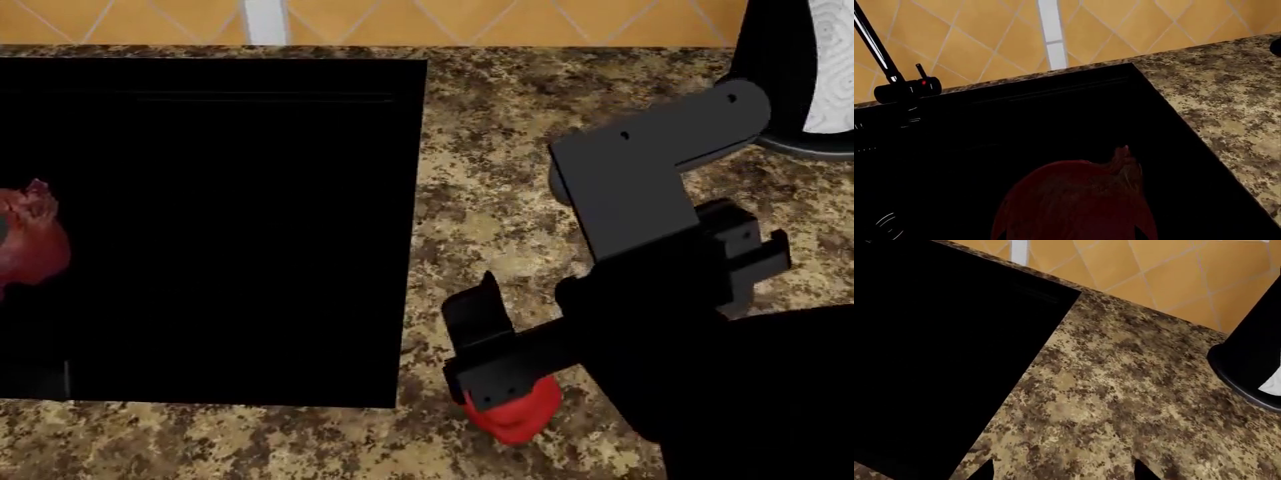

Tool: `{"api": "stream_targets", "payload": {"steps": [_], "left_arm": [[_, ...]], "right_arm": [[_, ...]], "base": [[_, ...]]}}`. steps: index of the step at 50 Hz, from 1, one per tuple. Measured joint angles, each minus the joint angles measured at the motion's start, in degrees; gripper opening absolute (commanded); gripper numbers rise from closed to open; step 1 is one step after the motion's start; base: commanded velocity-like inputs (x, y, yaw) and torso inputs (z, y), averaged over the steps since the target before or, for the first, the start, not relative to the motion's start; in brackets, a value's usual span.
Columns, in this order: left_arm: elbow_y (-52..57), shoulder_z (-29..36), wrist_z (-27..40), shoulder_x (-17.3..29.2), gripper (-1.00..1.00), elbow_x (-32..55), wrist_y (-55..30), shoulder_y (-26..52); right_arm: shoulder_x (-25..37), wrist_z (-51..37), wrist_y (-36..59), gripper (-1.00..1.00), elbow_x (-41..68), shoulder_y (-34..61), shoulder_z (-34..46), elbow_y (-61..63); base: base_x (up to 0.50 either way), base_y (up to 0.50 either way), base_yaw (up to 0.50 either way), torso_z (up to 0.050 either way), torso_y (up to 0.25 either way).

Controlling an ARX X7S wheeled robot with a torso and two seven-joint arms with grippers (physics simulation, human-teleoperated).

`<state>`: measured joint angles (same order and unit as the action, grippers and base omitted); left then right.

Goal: Place the avocado, onion, tomato and bell pepper on the cutting board.

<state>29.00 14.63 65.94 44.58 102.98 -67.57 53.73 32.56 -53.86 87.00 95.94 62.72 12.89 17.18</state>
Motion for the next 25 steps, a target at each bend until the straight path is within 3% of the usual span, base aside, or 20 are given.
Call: {"api": "stream_targets", "payload": {"steps": [14,25], "left_arm": [[0.3,0.6,0.0,0.1,-1.00,-0.2,0.3,-0.3],[0.4,0.9,-0.2,0.2,-1.00,-0.4,0.5,-0.2]], "right_arm": [[2.1,-2.3,-1.7,1.00,7.9,-0.9,3.4,-1.7],[2.4,1.8,-2.6,1.00,4.8,-2.2,4.8,-2.2]], "base": [[0.00,0.00,0.00,0.000,0.000],[0.00,0.00,0.00,0.000,0.000]]}}
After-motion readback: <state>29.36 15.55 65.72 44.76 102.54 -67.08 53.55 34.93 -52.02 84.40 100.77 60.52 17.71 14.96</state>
